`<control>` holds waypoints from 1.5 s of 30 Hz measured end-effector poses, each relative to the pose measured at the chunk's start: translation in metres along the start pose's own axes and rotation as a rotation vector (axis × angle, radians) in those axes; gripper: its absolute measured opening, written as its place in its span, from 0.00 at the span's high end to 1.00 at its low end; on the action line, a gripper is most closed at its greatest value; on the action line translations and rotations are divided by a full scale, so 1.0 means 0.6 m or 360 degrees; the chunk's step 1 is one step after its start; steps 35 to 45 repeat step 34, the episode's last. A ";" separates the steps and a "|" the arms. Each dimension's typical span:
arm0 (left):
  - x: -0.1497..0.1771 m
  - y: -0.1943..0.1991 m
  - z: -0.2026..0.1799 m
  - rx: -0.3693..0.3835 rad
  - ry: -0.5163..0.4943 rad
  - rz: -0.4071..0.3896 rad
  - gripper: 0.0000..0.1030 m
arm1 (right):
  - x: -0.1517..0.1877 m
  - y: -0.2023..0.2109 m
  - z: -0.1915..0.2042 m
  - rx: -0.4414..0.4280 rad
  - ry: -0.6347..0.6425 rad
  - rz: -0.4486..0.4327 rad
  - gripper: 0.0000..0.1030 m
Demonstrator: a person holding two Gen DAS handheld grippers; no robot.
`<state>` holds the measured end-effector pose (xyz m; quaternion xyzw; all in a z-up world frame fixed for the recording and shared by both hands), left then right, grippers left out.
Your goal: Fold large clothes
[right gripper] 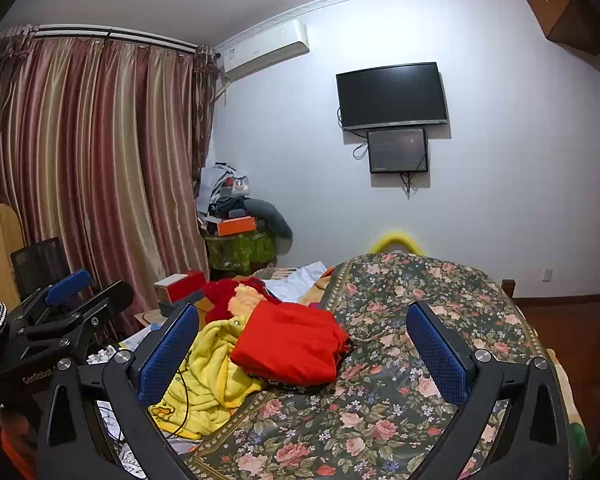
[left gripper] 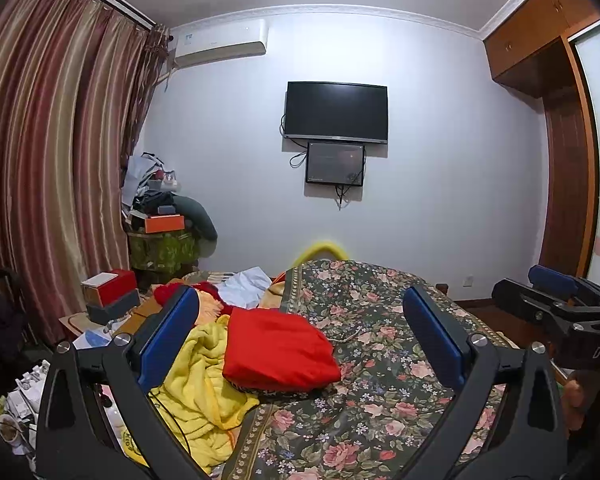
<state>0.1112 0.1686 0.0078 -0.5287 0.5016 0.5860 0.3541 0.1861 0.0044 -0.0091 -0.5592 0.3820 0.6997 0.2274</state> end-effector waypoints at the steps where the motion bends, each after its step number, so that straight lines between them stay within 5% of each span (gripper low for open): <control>1: 0.000 -0.001 -0.001 0.0007 0.0001 0.0001 0.00 | 0.000 0.001 0.000 0.0001 0.0001 0.0000 0.00; 45: 0.013 -0.014 -0.002 0.0101 0.0041 0.0068 0.00 | 0.002 -0.006 0.003 0.0012 -0.0011 0.0022 0.00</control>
Point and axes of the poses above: each gripper's, at about its wrist camera, not at the fingertips, and y roughly against the way its jaws point, z to its left, x to its underside, the point moved 10 cm from there along -y, roughly the way its jaws point, and after that the axes turned 5 degrees about z, right-handed, at the moved point
